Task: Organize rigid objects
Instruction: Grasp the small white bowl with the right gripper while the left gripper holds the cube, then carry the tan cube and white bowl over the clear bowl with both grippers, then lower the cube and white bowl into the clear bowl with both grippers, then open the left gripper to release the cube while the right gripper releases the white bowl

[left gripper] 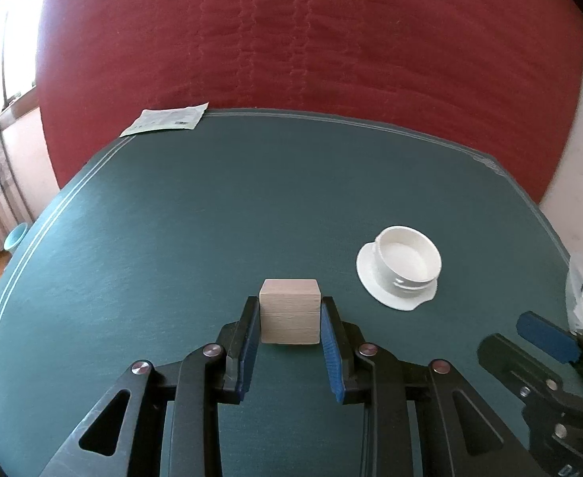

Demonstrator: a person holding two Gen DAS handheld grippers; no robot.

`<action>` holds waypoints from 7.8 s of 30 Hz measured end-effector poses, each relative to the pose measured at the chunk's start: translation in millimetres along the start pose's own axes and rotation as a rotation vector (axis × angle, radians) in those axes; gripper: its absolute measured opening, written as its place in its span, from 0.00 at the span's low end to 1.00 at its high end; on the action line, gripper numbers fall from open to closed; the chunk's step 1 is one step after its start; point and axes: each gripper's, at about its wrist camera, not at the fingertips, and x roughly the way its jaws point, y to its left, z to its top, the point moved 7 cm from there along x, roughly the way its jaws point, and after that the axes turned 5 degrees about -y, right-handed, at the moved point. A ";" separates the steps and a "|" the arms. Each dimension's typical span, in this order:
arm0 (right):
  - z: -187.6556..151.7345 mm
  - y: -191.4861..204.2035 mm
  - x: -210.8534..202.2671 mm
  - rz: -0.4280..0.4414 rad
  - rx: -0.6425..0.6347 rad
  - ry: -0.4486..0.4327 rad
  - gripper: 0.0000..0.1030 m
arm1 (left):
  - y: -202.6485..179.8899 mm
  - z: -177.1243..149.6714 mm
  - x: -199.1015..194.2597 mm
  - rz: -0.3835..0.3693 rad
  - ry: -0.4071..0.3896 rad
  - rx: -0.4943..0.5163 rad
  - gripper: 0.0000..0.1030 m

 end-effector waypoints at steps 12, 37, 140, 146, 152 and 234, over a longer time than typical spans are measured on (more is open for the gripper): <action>16.7 6.1 26.6 0.019 0.005 0.012 0.60 | 14.0 -0.5 -0.4 0.050 0.008 -0.046 0.30; 26.8 27.5 68.1 0.024 -0.026 0.054 0.60 | 30.6 0.1 10.1 0.076 0.037 -0.099 0.30; -55.8 -238.2 -182.2 -0.436 0.352 -0.234 0.50 | -194.4 -47.3 -78.8 -0.236 0.001 0.350 0.30; -59.2 -252.1 -182.4 -0.459 0.362 -0.236 0.50 | -208.9 -47.8 -83.4 -0.249 -0.004 0.373 0.30; -61.2 -256.8 -181.0 -0.447 0.369 -0.235 0.50 | -216.9 -47.7 -86.2 -0.260 -0.009 0.387 0.30; -64.6 -253.7 -199.5 -0.475 0.344 -0.326 0.81 | -287.8 -18.2 -69.9 -0.271 -0.146 0.532 0.99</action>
